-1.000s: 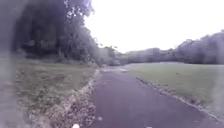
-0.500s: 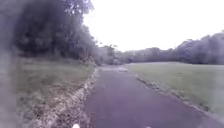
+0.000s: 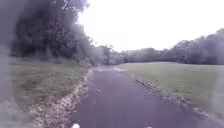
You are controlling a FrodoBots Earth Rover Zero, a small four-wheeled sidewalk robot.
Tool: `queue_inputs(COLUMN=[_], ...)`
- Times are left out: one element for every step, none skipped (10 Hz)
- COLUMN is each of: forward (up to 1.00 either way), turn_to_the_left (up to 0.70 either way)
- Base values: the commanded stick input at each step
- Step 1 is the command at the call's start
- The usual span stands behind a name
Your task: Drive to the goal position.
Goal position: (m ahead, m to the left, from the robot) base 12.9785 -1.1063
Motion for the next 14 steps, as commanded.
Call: queue_inputs(forward=[0.70,0.70,0.70,0.70,0.70,0.70,0.70,0.70,0.70,0.70,0.70,0.70,0.70,0.70], turn_to_the_left=[0.00,0.00,0.00,0.00,0.00,0.00,0.00,0.00,0.00,0.00,0.00,0.00,0.00,0.07])
